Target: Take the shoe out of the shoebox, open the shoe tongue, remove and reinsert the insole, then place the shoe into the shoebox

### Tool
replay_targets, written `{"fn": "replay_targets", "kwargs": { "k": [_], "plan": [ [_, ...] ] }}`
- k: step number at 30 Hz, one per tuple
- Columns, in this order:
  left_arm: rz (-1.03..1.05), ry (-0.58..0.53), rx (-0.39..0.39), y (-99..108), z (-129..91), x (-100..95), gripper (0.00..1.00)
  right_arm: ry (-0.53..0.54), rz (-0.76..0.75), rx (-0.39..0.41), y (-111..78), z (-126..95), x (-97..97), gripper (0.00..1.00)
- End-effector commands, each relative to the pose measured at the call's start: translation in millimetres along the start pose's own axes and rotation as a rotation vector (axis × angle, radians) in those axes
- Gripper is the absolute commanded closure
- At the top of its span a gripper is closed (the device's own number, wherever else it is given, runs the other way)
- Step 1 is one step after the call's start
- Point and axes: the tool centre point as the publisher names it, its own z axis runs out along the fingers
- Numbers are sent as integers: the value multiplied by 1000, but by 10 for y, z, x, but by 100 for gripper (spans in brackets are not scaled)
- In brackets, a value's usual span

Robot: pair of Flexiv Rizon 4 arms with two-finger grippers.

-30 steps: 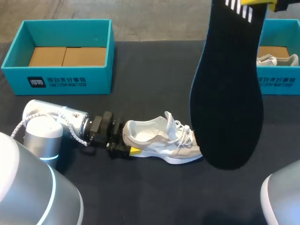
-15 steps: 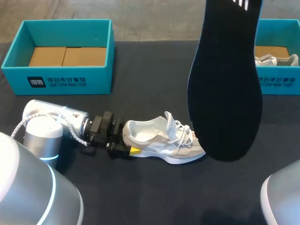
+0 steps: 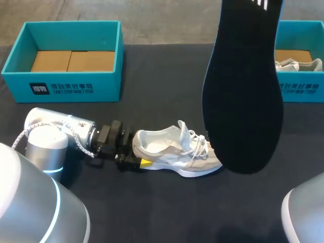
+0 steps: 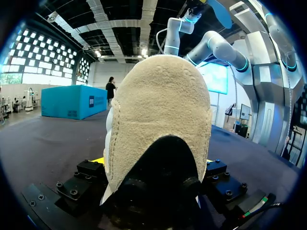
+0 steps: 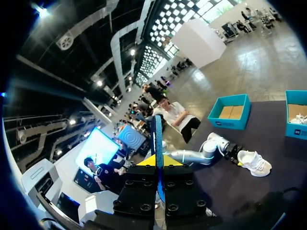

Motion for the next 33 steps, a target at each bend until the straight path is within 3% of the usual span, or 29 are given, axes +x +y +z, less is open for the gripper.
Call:
{"fn": "replay_targets", "kwargs": {
  "k": [1, 4, 5, 6, 7, 8, 16, 20, 25, 33],
  "plan": [
    [0, -1, 0, 7, 3, 4, 100, -2, 1, 3, 15, 5, 6, 100],
    [-6, -1, 1, 13, 0, -13, 100, -2, 1, 3, 15, 5, 6, 100],
    [-14, -7, -2, 17, -13, -30, 78, -2, 1, 3, 15, 5, 6, 100],
    [-24, -7, 5, 9, -31, -39, 36, -2, 1, 3, 15, 5, 6, 100],
    [-24, -8, 5, 5, -36, -40, 13, -2, 1, 3, 15, 5, 6, 100],
    [-12, -20, -3, -7, -61, -46, 0, -2, 1, 3, 15, 5, 6, 100],
    [-10, -54, -32, -62, -250, -86, 0, -2, 1, 3, 15, 5, 6, 100],
    [24, -60, -84, -108, -329, -75, 0, -2, 1, 3, 15, 5, 6, 100],
    [-1, -34, -72, -74, -392, -69, 0, -2, 1, 3, 15, 5, 6, 100],
    [7, -21, -122, 7, -492, -12, 0, -2, 1, 3, 15, 5, 6, 100]
  ]
}}
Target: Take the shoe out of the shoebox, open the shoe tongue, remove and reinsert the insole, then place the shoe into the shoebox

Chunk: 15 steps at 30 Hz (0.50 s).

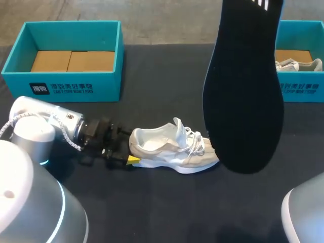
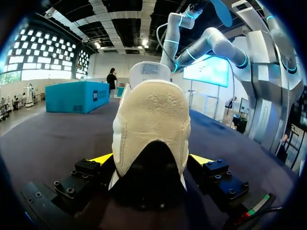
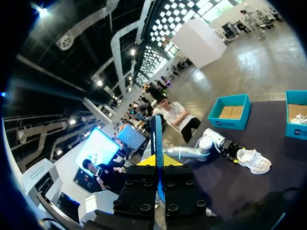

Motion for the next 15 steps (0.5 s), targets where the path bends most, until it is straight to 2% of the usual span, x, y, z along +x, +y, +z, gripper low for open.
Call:
{"fn": "replay_targets", "kwargs": {
  "k": [1, 9, 15],
  "plan": [
    [10, -47, -22, 14, -83, -18, 0, -3, 2, 3, 20, 11, 11, 100],
    [5, -103, -43, -5, -265, -23, 0, -3, 2, 3, 20, 11, 11, 100],
    [16, -101, -67, -94, -480, 88, 0, -3, 2, 3, 20, 11, 11, 100]
  ]
}}
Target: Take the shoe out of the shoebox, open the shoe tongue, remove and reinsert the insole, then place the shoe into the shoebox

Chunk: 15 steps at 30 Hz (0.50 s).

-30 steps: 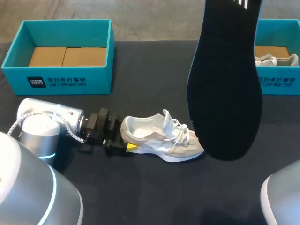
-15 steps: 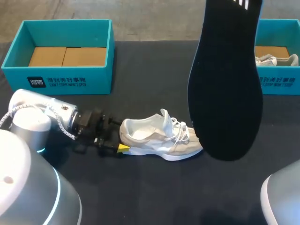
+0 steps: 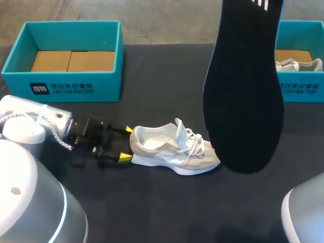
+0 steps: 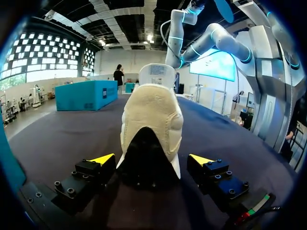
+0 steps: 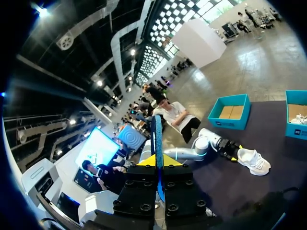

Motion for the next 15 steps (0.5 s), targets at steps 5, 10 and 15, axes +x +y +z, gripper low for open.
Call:
{"fn": "replay_targets", "kwargs": {
  "k": [5, 10, 15],
  "plan": [
    [-18, 1, -68, -147, -350, 141, 0, -3, 2, 3, 21, 9, 12, 100],
    [-60, -14, -130, -325, -574, 139, 0, -3, 2, 3, 21, 9, 12, 100],
    [-41, 3, -228, -574, -732, 169, 0, -3, 2, 3, 21, 9, 12, 100]
  ]
}}
